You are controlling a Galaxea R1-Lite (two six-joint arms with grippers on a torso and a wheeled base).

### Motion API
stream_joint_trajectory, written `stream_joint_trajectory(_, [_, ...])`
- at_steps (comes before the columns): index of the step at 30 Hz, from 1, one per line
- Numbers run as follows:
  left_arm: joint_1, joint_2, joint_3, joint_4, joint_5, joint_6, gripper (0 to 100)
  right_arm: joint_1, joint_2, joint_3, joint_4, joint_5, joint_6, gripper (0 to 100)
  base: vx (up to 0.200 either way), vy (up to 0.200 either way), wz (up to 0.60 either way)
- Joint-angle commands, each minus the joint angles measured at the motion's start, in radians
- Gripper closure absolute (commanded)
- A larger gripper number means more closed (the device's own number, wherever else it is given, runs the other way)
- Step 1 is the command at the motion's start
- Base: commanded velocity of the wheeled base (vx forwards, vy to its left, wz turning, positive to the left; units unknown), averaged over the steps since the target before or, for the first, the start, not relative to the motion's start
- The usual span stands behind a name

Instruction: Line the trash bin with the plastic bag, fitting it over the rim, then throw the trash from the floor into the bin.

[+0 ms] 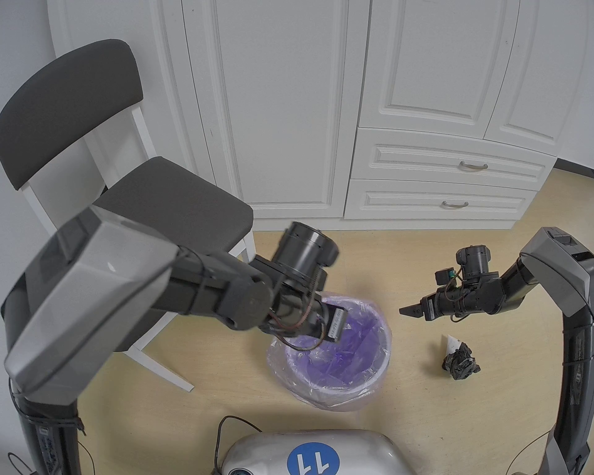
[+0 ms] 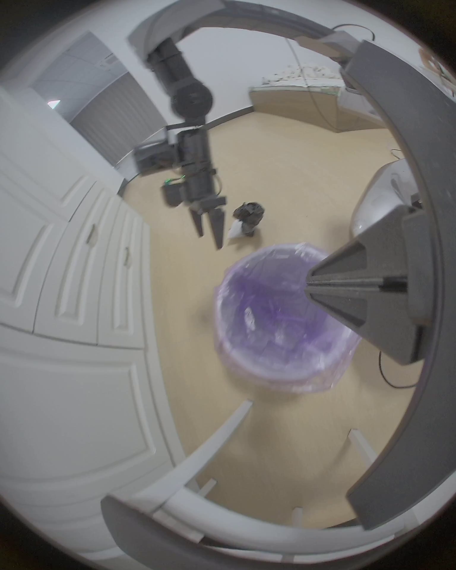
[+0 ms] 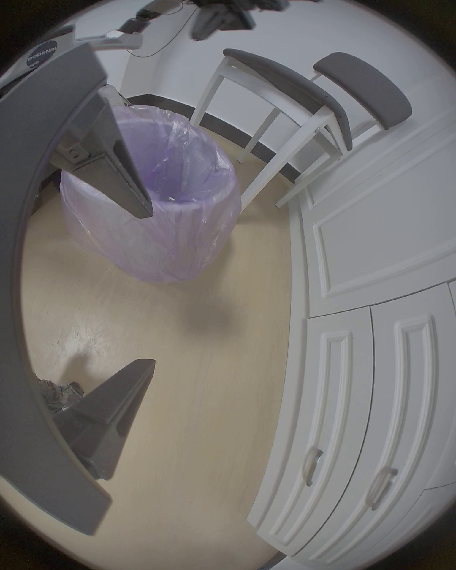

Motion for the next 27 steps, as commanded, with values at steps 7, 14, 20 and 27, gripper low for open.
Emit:
stream_joint_trajectory(7, [0.295,-0.323,0.495,-0.381,-0.014,-0.003,100,0.119,-0.123,0.253,-0.231,-0.007,0.000,0,0.000,0.000,0.00])
stream_joint_trajectory(14, [0.368,-0.372,0.788,-0.680,-0.043,-0.008,0,0.205,-0.153,0.350,-0.290,-0.009,0.000,0,0.000,0.000,0.00])
stream_joint_trajectory(20, [0.396,-0.369,0.955,-0.844,-0.061,-0.011,0,0.315,-0.078,0.351,-0.293,-0.096,0.038,0,0.000,0.000,0.00])
stream_joint_trajectory(27, [0.387,-0.334,1.062,-1.024,-0.054,-0.004,0,0.416,-0.049,0.363,-0.348,-0.265,0.052,0,0.000,0.000,0.00])
